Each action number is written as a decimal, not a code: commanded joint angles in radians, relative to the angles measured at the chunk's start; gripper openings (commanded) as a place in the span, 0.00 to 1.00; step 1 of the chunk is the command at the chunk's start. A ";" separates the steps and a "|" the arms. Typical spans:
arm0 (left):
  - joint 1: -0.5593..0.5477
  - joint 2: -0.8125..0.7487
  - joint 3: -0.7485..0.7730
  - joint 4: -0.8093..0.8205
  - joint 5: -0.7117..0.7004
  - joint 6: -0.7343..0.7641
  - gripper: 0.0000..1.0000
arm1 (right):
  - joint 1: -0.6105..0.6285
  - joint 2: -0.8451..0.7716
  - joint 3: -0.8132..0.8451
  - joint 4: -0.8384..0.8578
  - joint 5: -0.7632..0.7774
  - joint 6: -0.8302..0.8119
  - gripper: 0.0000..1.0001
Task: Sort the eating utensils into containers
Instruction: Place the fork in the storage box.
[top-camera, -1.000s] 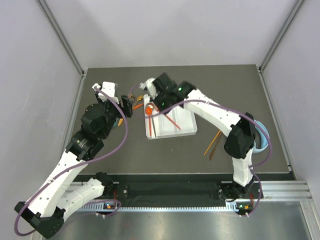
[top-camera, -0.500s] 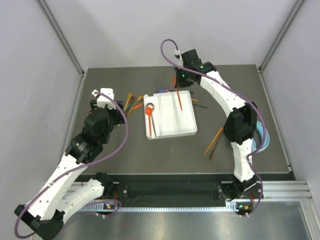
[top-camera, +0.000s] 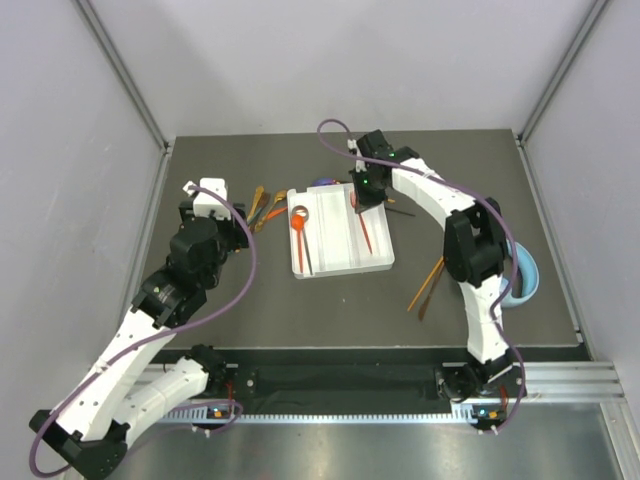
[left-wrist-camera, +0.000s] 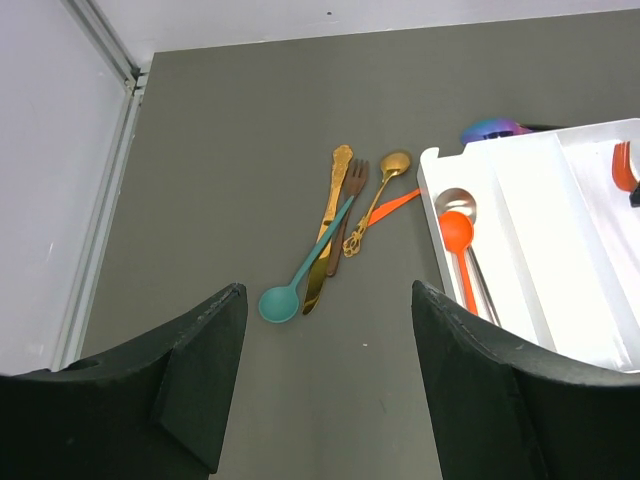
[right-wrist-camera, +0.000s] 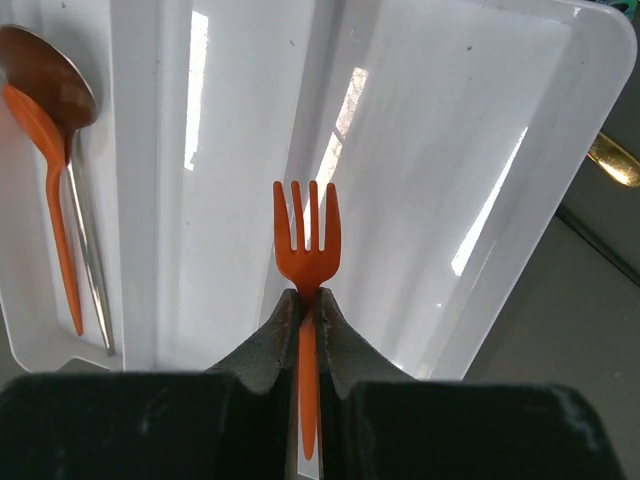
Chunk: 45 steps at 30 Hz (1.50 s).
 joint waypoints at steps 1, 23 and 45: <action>0.005 -0.007 -0.014 0.028 -0.015 -0.007 0.72 | 0.002 0.034 -0.016 0.046 -0.021 0.001 0.00; 0.005 0.017 -0.040 0.044 -0.053 -0.033 0.73 | 0.004 -0.062 -0.131 0.100 -0.064 0.008 0.45; 0.316 0.985 0.429 -0.131 0.102 -0.186 0.69 | 0.004 -0.581 -0.424 0.160 -0.084 0.008 0.53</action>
